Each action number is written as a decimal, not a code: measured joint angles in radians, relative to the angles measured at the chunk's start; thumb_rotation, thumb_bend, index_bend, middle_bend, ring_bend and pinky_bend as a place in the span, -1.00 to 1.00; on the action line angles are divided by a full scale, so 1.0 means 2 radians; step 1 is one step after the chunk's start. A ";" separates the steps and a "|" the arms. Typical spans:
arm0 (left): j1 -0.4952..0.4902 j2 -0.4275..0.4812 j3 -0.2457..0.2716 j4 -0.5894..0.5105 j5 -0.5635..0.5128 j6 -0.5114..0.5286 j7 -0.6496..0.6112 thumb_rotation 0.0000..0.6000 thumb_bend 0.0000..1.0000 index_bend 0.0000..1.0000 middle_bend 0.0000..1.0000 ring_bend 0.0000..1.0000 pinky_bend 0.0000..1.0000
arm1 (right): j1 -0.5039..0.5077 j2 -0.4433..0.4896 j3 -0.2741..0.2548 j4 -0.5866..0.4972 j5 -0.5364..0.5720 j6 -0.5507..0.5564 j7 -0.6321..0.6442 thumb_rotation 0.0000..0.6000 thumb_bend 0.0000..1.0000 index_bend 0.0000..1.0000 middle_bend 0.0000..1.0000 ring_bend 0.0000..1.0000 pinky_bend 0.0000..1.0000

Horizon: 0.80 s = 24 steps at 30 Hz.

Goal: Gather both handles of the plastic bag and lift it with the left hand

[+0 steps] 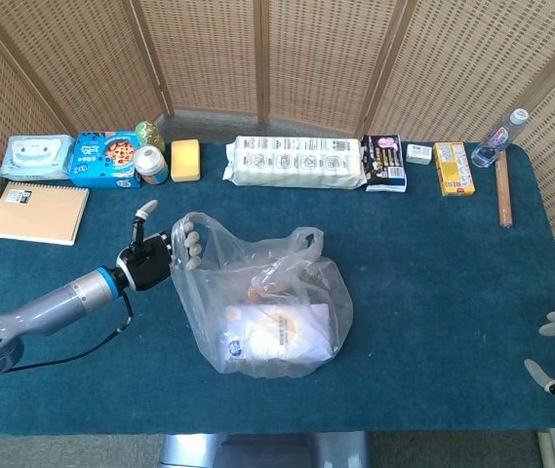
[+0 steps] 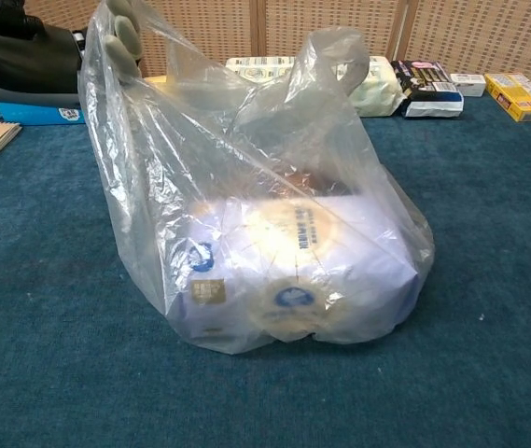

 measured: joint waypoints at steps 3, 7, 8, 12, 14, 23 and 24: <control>-0.008 0.007 0.023 0.001 -0.002 0.009 0.007 -1.00 -0.50 -0.67 -0.22 -0.35 0.01 | -0.001 0.000 0.000 0.002 0.001 0.001 0.002 1.00 -0.63 -0.11 -0.25 -0.52 -0.72; -0.036 0.014 0.058 0.007 -0.005 0.011 0.016 -1.00 -0.56 -0.98 -0.48 -0.53 -0.07 | -0.001 0.001 0.000 0.004 0.000 0.004 0.006 1.00 -0.63 -0.11 -0.25 -0.52 -0.72; -0.044 0.015 0.065 0.009 -0.006 0.012 0.016 -1.00 -0.57 -1.00 -0.52 -0.55 -0.07 | -0.002 0.001 0.001 0.004 -0.001 0.005 0.007 1.00 -0.63 -0.11 -0.24 -0.52 -0.72; -0.076 0.014 0.090 0.017 -0.017 0.018 0.013 -1.00 -0.66 -1.00 -0.56 -0.55 -0.08 | -0.002 0.001 0.001 0.006 -0.001 0.007 0.012 1.00 -0.63 -0.11 -0.24 -0.52 -0.72; -0.090 0.012 0.096 0.018 -0.027 0.022 0.010 -1.00 -0.67 -1.00 -0.56 -0.55 -0.08 | -0.003 0.001 0.000 0.008 -0.001 0.008 0.014 1.00 -0.63 -0.11 -0.24 -0.52 -0.72; -0.106 -0.011 0.092 0.027 -0.077 0.034 0.002 -0.99 -0.67 -0.91 -0.38 -0.32 0.05 | -0.005 0.000 0.002 0.011 0.000 0.014 0.023 1.00 -0.63 -0.10 -0.24 -0.52 -0.72; -0.106 -0.014 0.090 0.030 -0.083 0.031 0.002 -0.99 -0.66 -0.82 -0.31 -0.27 0.07 | -0.005 0.000 0.002 0.012 0.000 0.014 0.024 1.00 -0.63 -0.10 -0.24 -0.52 -0.72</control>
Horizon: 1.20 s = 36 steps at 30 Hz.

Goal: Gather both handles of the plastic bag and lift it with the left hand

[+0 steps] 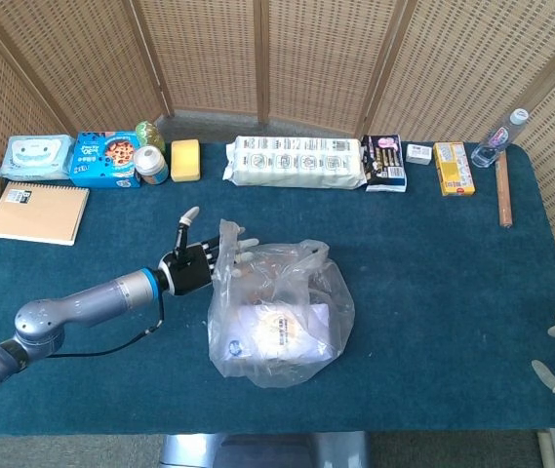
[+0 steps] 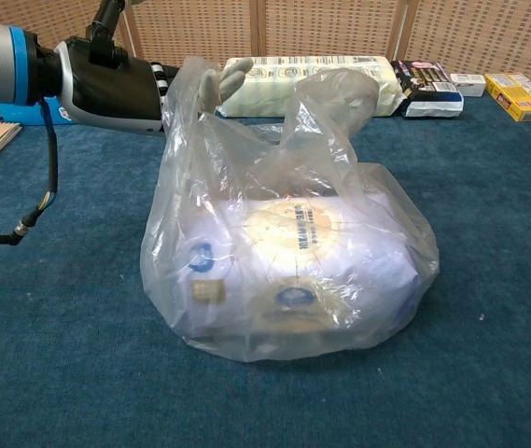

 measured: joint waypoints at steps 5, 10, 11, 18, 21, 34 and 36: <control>0.008 -0.012 -0.020 0.013 -0.024 -0.032 0.008 -1.00 -0.58 -0.37 0.08 0.02 0.25 | 0.000 0.000 0.001 0.001 0.000 0.002 0.001 1.00 -0.63 -0.10 -0.24 -0.52 -0.72; 0.023 -0.019 -0.047 0.026 -0.042 -0.059 0.036 -0.84 -0.52 -0.03 0.40 0.33 0.47 | 0.000 -0.001 0.001 0.000 -0.003 0.003 0.000 1.00 -0.63 -0.11 -0.24 -0.52 -0.72; 0.025 -0.019 -0.049 0.028 -0.044 -0.062 0.039 -0.79 -0.51 0.02 0.44 0.36 0.49 | 0.000 -0.001 0.001 0.000 -0.003 0.003 -0.001 1.00 -0.63 -0.11 -0.24 -0.52 -0.72; 0.035 -0.011 -0.055 0.037 -0.051 -0.079 0.057 -0.67 -0.50 0.22 0.58 0.47 0.53 | 0.001 -0.002 0.001 -0.001 -0.004 0.001 -0.002 1.00 -0.63 -0.11 -0.24 -0.52 -0.72; 0.040 -0.009 -0.058 0.038 -0.054 -0.087 0.067 -0.64 -0.50 0.29 0.64 0.52 0.54 | 0.002 -0.002 0.001 -0.002 -0.006 0.001 -0.003 1.00 -0.63 -0.11 -0.24 -0.52 -0.72; 0.076 -0.041 -0.112 0.047 -0.092 -0.136 0.136 -0.51 -0.47 0.42 0.74 0.60 0.57 | 0.004 -0.001 0.000 -0.006 -0.007 -0.002 -0.007 1.00 -0.63 -0.11 -0.24 -0.52 -0.72; 0.083 -0.047 -0.121 0.046 -0.098 -0.147 0.148 -0.52 -0.47 0.42 0.74 0.60 0.50 | 0.004 -0.001 0.000 -0.006 -0.007 -0.003 -0.008 1.00 -0.63 -0.11 -0.24 -0.52 -0.72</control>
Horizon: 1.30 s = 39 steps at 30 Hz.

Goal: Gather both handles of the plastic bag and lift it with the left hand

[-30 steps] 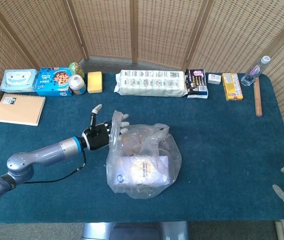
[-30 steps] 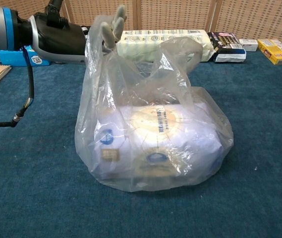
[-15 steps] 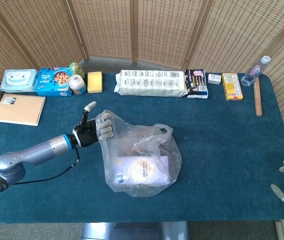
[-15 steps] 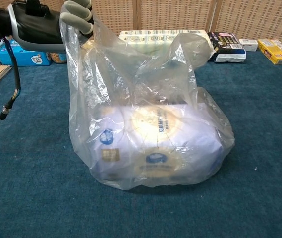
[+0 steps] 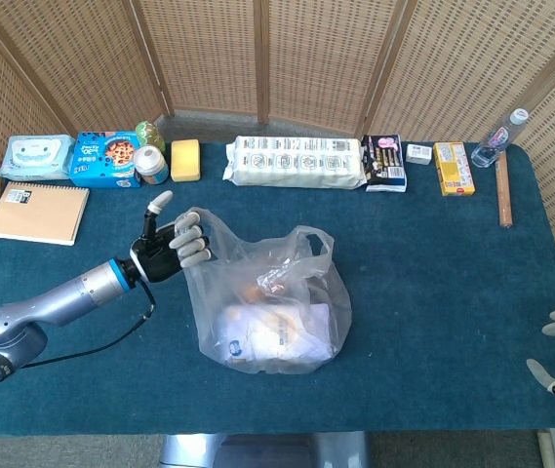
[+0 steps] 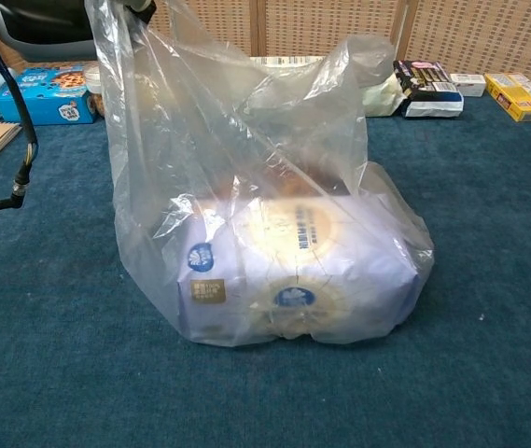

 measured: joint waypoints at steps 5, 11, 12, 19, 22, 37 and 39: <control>0.012 -0.002 -0.012 -0.012 -0.008 -0.017 0.015 -0.51 -0.47 0.42 0.74 0.60 0.30 | 0.001 0.001 0.001 0.000 0.001 -0.001 -0.001 1.00 -0.63 -0.11 -0.24 -0.52 -0.72; 0.018 0.014 -0.017 -0.042 -0.005 -0.019 0.022 -0.52 -0.47 0.42 0.74 0.55 0.32 | 0.005 0.006 0.002 -0.002 0.001 -0.006 0.001 1.00 -0.63 -0.11 -0.24 -0.52 -0.71; 0.018 0.017 -0.018 -0.047 -0.004 -0.019 0.023 -0.52 -0.47 0.42 0.74 0.53 0.34 | 0.007 0.007 0.002 -0.002 0.001 -0.009 0.003 1.00 -0.63 -0.11 -0.24 -0.52 -0.70; 0.026 0.045 -0.029 -0.102 0.007 0.000 0.040 -0.17 -0.44 0.42 0.67 0.43 0.39 | 0.023 0.020 0.006 -0.006 0.004 -0.034 0.025 1.00 -0.63 -0.11 -0.24 -0.52 -0.66; 0.031 0.054 -0.037 -0.123 0.010 0.013 0.047 0.03 -0.39 0.42 0.67 0.43 0.39 | 0.033 0.022 0.008 -0.006 0.006 -0.048 0.033 1.00 -0.61 -0.10 -0.24 -0.52 -0.63; 0.028 0.091 -0.049 -0.178 0.016 0.065 0.043 0.08 -0.37 0.42 0.67 0.43 0.39 | 0.080 0.010 0.025 0.005 0.011 -0.091 0.051 1.00 -0.53 -0.20 -0.29 -0.52 -0.49; 0.024 0.094 -0.049 -0.182 0.016 0.068 0.041 0.07 -0.37 0.42 0.67 0.43 0.39 | 0.087 0.004 0.029 0.007 0.013 -0.093 0.051 1.00 -0.52 -0.25 -0.32 -0.52 -0.49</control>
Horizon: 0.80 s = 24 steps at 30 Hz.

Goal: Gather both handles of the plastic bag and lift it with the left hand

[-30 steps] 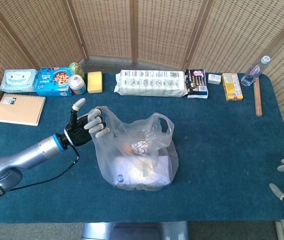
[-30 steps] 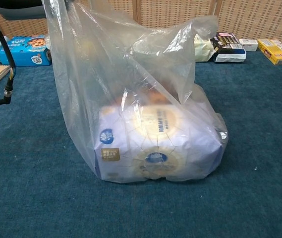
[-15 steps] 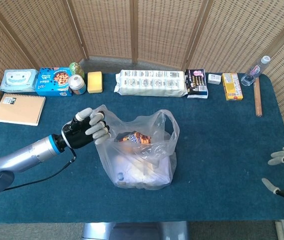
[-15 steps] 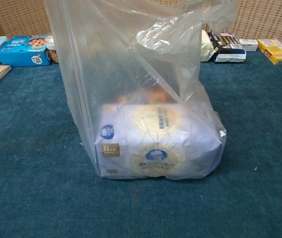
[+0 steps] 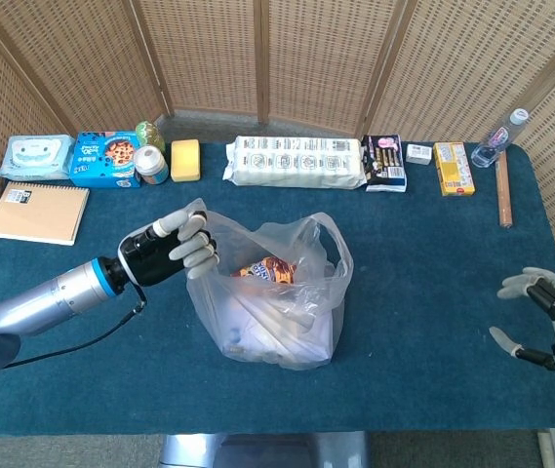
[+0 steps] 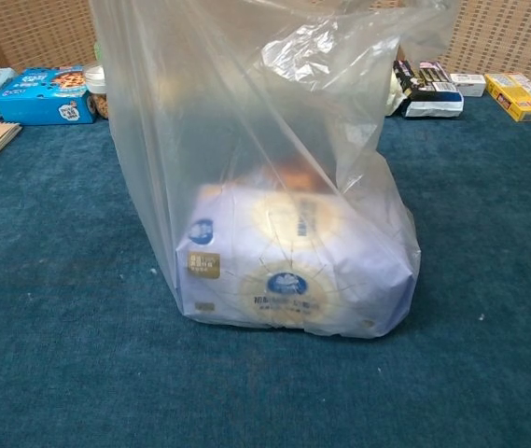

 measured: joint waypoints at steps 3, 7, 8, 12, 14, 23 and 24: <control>-0.006 0.003 0.001 -0.006 0.001 0.006 -0.002 0.08 -0.37 0.42 0.67 0.43 0.39 | 0.008 -0.009 0.006 0.005 0.001 -0.002 -0.003 1.00 -0.51 -0.32 -0.36 -0.52 -0.47; -0.014 0.005 0.002 -0.009 0.002 0.009 -0.004 0.08 -0.37 0.42 0.67 0.43 0.39 | 0.021 -0.019 0.011 0.015 0.001 -0.009 -0.008 1.00 -0.51 -0.33 -0.38 -0.53 -0.47; -0.015 0.006 0.002 -0.010 0.003 0.009 -0.004 0.08 -0.37 0.42 0.67 0.43 0.39 | 0.024 -0.021 0.012 0.018 0.001 -0.012 -0.009 1.00 -0.51 -0.33 -0.38 -0.53 -0.47; -0.019 0.007 0.002 -0.011 0.003 0.010 -0.004 0.08 -0.37 0.42 0.67 0.43 0.39 | 0.035 -0.028 0.016 0.027 0.005 -0.023 -0.016 1.00 -0.52 -0.34 -0.39 -0.54 -0.47; -0.022 0.009 0.001 -0.012 0.004 0.011 -0.004 0.08 -0.37 0.42 0.67 0.43 0.39 | 0.040 -0.032 0.017 0.032 0.007 -0.028 -0.018 1.00 -0.54 -0.34 -0.39 -0.54 -0.47; -0.019 0.017 -0.001 -0.016 0.003 -0.007 -0.001 0.08 -0.37 0.42 0.67 0.43 0.39 | 0.062 -0.059 0.022 0.064 0.021 -0.048 -0.031 1.00 -0.57 -0.34 -0.39 -0.54 -0.47; -0.018 0.018 -0.002 -0.016 0.002 -0.008 -0.001 0.08 -0.37 0.42 0.67 0.43 0.39 | 0.063 -0.061 0.022 0.066 0.022 -0.050 -0.032 1.00 -0.57 -0.34 -0.39 -0.54 -0.47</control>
